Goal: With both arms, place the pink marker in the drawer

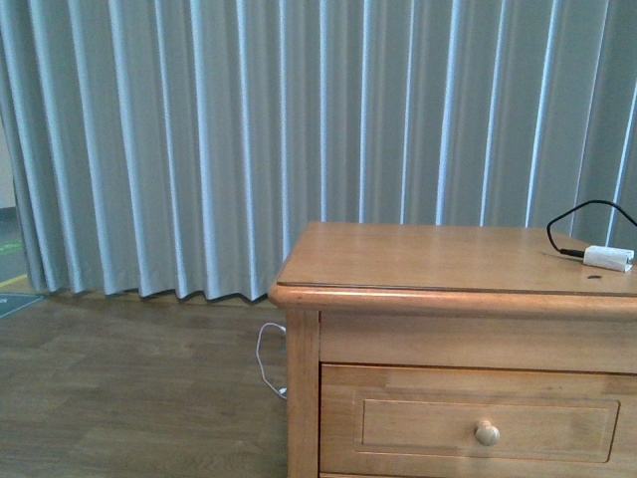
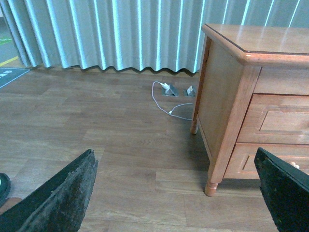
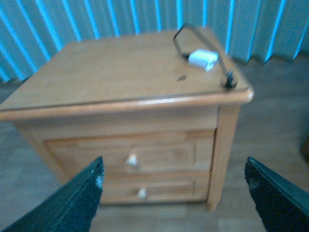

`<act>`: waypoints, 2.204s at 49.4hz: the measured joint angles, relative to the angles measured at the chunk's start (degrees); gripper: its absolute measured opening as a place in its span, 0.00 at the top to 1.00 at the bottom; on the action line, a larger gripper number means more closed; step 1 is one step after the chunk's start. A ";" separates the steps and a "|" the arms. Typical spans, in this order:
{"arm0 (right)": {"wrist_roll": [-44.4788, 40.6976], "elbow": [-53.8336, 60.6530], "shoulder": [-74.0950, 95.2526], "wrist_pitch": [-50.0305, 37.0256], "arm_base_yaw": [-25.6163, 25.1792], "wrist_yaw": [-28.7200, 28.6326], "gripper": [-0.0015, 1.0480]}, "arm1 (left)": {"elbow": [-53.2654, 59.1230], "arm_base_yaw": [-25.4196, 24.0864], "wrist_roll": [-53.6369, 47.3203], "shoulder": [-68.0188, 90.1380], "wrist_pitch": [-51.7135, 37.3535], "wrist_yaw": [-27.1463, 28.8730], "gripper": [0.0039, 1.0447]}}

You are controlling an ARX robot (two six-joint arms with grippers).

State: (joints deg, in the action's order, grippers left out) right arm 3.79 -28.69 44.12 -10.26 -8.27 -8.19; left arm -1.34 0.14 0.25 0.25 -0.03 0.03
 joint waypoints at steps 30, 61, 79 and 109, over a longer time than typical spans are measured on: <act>-3.58 21.62 -16.35 -10.25 8.07 8.15 0.99 | 0.00 0.00 0.00 0.00 0.00 0.00 0.06; -3.56 28.41 -29.48 -4.35 8.11 8.15 0.99 | 0.00 0.00 0.00 0.00 0.00 0.00 0.06; -3.63 28.35 -39.74 7.69 8.11 8.15 0.99 | 0.00 0.00 -0.02 0.00 0.00 -0.02 0.06; -3.69 28.35 -43.89 10.23 8.11 8.15 0.32 | 0.00 0.00 0.00 0.00 0.00 0.00 0.06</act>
State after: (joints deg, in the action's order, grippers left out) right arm 0.10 -0.34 0.23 -0.03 -0.16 -0.03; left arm -1.34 0.14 0.25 0.25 -0.03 0.03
